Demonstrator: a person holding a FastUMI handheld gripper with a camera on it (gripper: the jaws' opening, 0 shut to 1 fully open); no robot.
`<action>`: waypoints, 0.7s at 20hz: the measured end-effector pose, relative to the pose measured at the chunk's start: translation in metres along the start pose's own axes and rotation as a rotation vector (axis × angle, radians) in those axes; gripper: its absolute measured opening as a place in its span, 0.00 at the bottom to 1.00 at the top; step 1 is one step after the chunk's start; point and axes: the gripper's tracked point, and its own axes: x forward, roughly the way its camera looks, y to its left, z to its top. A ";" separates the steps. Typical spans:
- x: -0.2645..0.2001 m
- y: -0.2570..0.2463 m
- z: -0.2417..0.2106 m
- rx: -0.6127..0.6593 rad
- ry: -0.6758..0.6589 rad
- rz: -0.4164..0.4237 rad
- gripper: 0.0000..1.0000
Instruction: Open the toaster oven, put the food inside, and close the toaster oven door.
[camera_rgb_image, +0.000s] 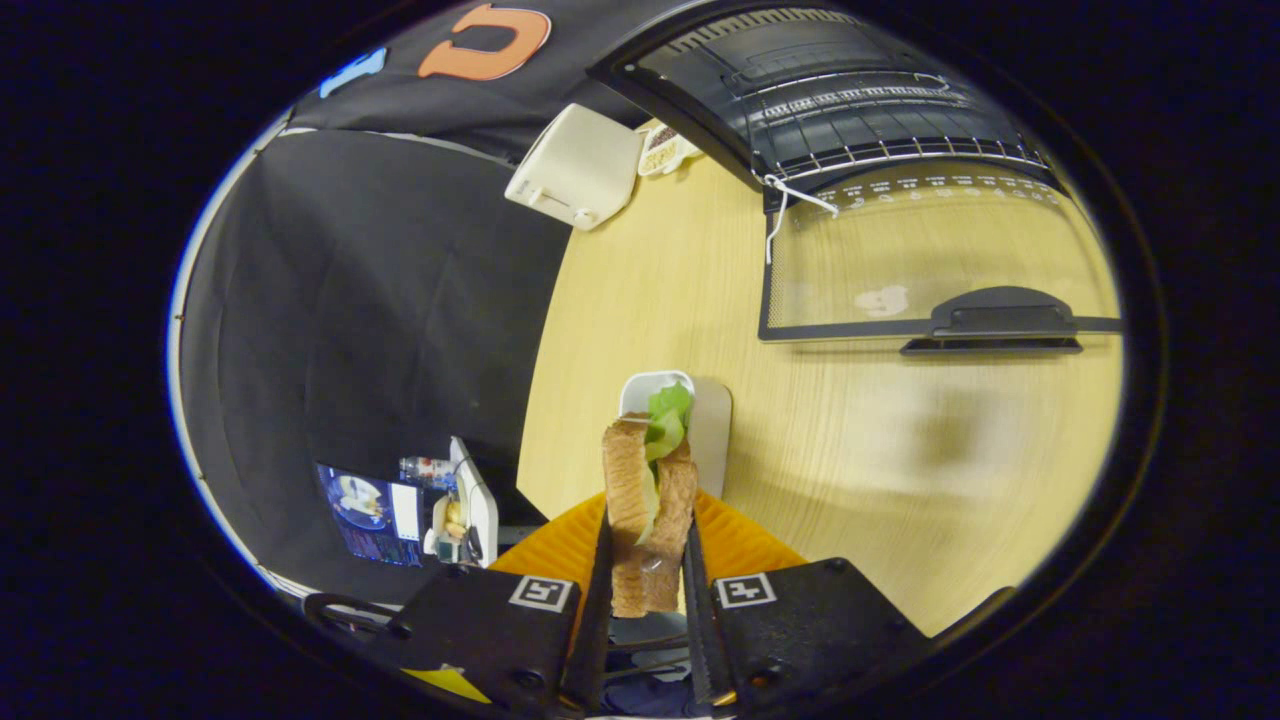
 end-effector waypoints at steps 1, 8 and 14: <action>-0.003 0.006 0.000 -0.007 -0.007 0.022 0.38; -0.043 0.052 0.006 -0.049 -0.086 0.178 0.38; -0.086 0.054 0.031 -0.045 -0.237 0.203 0.38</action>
